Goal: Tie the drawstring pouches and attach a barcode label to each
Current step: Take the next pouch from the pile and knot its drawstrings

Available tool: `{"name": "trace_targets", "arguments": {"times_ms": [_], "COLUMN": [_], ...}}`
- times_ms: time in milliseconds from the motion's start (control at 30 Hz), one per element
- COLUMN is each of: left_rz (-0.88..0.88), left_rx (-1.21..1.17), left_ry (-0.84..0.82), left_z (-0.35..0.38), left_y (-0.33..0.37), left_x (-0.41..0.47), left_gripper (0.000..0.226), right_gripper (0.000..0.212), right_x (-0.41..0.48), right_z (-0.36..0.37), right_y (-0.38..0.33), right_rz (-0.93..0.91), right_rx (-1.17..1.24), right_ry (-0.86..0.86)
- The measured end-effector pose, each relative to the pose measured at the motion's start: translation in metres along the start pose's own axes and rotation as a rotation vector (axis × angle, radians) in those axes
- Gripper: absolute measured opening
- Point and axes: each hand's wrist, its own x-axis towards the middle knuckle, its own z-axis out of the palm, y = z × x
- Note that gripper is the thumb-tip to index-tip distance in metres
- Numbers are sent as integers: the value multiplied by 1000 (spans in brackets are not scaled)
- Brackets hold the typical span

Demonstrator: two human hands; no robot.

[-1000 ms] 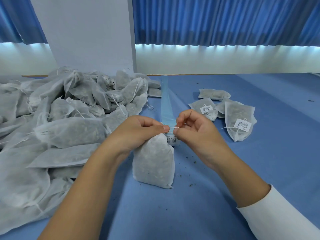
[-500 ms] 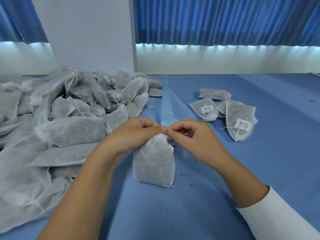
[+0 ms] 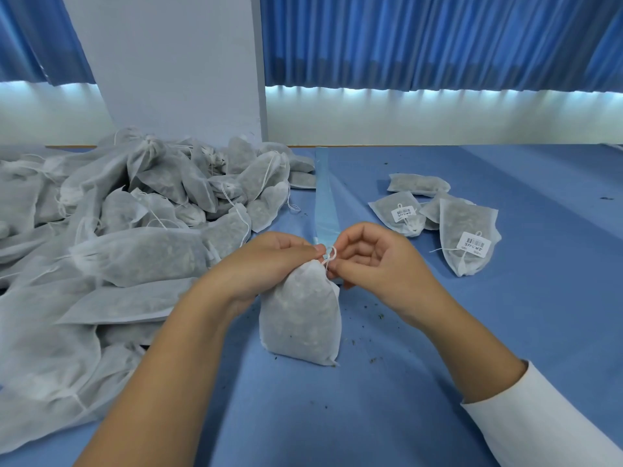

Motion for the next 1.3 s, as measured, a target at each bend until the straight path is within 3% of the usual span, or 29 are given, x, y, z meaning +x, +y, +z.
{"name": "trace_targets", "arguments": {"times_ms": [600,867,1000,1300], "left_rz": [21,14,24,24], "left_rx": [70,-115,-193,-315], "left_ry": [54,-59,-53,-77], "left_z": [0,0,0,7], "left_y": [-2,0,0,2], "left_x": [3,1,2,0], "left_gripper": [26,17,29,24], "right_gripper": [20,27,18,13], "right_x": [0,0,0,1], "right_z": [-2,1,2,2], "right_y": [4,5,7,10], "right_rz": [-90,-191,-254,-296], "right_rx": [-32,-51,-110,-162], "right_ry": [26,18,84,134]}}
